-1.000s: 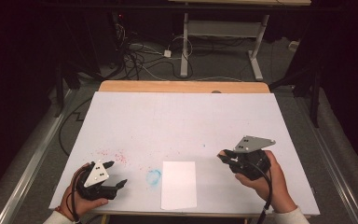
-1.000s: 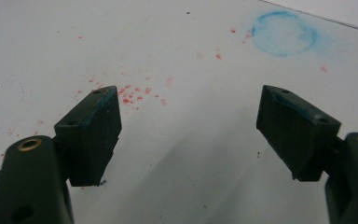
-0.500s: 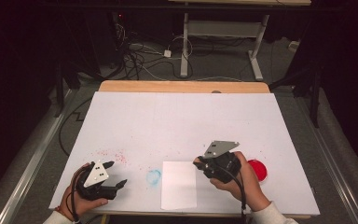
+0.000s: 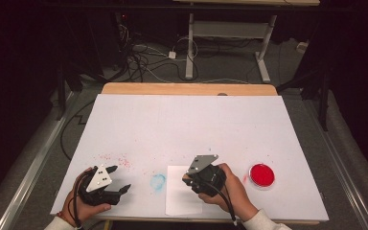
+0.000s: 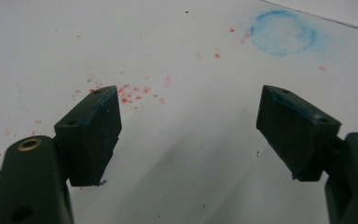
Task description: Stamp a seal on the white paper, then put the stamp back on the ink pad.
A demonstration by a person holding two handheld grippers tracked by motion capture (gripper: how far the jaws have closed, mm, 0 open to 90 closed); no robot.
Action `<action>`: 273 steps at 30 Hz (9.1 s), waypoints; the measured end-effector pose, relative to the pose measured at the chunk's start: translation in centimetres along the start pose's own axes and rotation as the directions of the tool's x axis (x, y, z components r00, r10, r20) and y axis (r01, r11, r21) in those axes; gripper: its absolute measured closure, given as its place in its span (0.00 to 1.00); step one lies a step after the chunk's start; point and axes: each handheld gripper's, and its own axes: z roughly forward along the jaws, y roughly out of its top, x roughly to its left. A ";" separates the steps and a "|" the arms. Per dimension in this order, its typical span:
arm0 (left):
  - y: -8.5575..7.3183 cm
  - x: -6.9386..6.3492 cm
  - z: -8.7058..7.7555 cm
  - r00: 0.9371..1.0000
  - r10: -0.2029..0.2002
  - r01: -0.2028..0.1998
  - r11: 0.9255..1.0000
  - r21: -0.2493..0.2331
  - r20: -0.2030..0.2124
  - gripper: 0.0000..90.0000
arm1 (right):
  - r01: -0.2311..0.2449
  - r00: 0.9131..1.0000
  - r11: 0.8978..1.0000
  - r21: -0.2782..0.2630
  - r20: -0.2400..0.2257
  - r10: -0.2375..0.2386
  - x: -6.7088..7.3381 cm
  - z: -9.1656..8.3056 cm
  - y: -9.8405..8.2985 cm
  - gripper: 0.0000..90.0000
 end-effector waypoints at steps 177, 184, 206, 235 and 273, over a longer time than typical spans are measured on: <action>0.6 -0.4 0.9 0.998 0.066 -0.066 0.997 0.028 0.018 0.24 | -0.355 0.892 0.930 0.098 0.332 0.306 -9.7 -8.2 -14.2 0.85; 0.6 -0.3 0.9 0.998 0.066 -0.066 0.997 0.030 0.017 0.24 | -0.351 0.893 0.930 0.104 0.335 0.300 -9.7 -8.2 -14.1 0.85; 0.6 -0.4 1.0 0.998 0.065 -0.066 0.997 0.035 0.023 0.24 | -0.337 0.896 0.941 0.043 0.322 0.306 -9.6 -9.1 -13.7 0.72; 0.6 -0.3 1.1 0.998 0.064 -0.065 0.997 0.035 0.017 0.24 | -0.135 0.897 0.955 -0.265 0.377 0.231 -7.1 -10.5 -10.8 0.41; 0.7 -0.5 0.6 0.998 0.063 -0.063 0.998 -0.006 0.023 0.23 | -0.050 0.861 0.928 -0.370 0.455 0.228 -4.5 -9.5 -11.2 0.18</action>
